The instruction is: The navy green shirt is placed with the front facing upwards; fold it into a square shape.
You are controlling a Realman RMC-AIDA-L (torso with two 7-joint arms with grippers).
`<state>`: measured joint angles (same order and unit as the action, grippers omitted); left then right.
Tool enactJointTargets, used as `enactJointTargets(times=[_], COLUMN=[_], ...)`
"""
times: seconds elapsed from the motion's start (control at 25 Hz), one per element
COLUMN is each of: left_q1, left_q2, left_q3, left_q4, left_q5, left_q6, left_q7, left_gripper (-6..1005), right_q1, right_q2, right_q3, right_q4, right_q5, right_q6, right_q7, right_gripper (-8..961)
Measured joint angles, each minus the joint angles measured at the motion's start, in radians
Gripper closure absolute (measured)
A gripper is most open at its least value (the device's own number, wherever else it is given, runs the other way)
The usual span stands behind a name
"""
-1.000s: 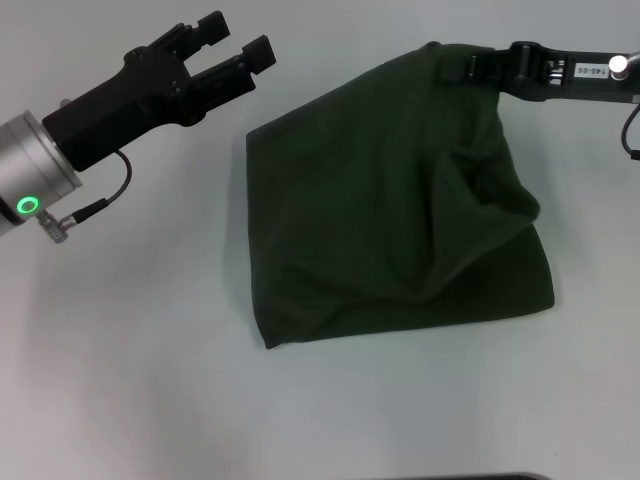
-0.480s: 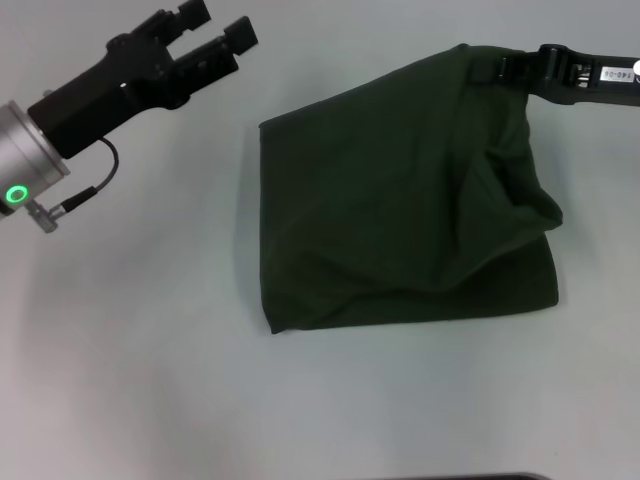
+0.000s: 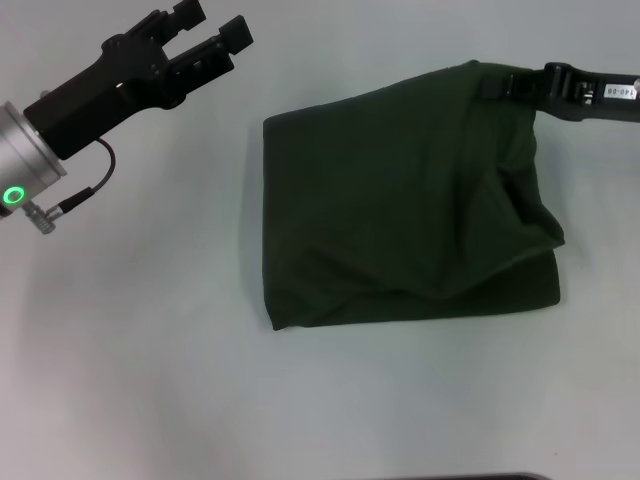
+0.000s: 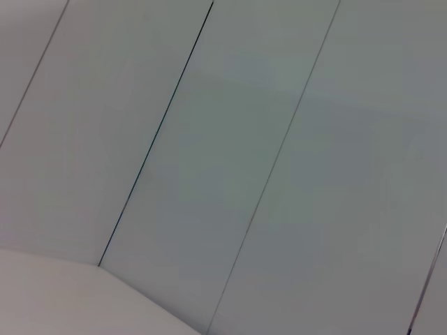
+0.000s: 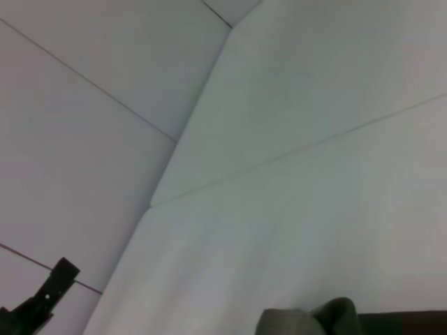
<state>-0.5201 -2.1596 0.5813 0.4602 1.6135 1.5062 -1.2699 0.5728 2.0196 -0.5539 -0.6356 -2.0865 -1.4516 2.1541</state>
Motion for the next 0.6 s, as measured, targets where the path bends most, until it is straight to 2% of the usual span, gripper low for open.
enactJointTargets(times=[0.6], left_q1=[-0.001], left_q2=[0.000], left_q3=[0.002], left_q4=[0.000], left_q5=[0.000], left_q6=[-0.006], left_q7=[0.000], left_gripper=[112], right_q1=[-0.041], right_q2=[0.003], right_q3=[0.002], right_q4=[0.001], right_q5=[-0.051], right_q6=[0.085], right_q7=[0.009], right_gripper=[879])
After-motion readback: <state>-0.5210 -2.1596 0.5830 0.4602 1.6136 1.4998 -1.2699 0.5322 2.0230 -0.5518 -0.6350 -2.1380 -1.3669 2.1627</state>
